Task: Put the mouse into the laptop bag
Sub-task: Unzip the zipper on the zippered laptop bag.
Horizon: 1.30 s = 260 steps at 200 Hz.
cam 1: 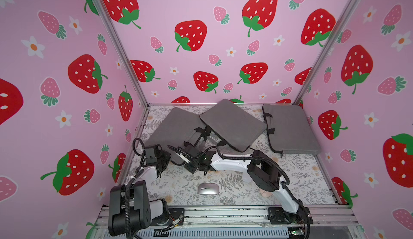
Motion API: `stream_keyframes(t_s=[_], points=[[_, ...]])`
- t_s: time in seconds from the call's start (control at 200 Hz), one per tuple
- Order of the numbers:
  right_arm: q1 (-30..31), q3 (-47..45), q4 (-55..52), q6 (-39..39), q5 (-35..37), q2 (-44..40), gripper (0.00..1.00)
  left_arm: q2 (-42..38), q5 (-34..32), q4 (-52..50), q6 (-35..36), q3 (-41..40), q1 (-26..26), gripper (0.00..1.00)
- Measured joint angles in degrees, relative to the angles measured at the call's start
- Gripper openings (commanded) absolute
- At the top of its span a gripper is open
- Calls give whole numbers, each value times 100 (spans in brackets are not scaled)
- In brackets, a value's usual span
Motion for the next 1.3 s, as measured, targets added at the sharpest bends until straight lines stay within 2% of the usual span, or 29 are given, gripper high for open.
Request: stream_keyframes(t_s=[0.23,0.665,0.825,1.005,1.02,1.09,1.125,1.21,1.3], points=[[17,-22,57,223,-332,-2,0,46,-4,85,-72,0,2,0],[199,-81,313,518,-304,-11,0,-98,-85,299,-385,-197,0,0],[66,120,181,680,-708,76,0,-1049,-476,286,-811,-866,-26,0],[-118,299,144,776,-1102,238,0,-2505,-916,-605,-1178,-1307,-57,0],[-125,299,144,778,-1117,240,0,-2614,-946,-678,-1198,-1333,-59,4],[-170,299,149,782,-1196,240,0,-3099,-1069,-1058,-1255,-1412,-81,36],[-190,299,160,782,-1202,240,0,-3239,-1108,-1222,-1224,-1412,-96,47],[-289,275,208,787,-1152,240,0,-3453,-1174,-1628,-1191,-1408,-125,61],[-492,160,315,817,-1097,236,0,-3449,-1180,-1836,-1134,-1388,-129,67]])
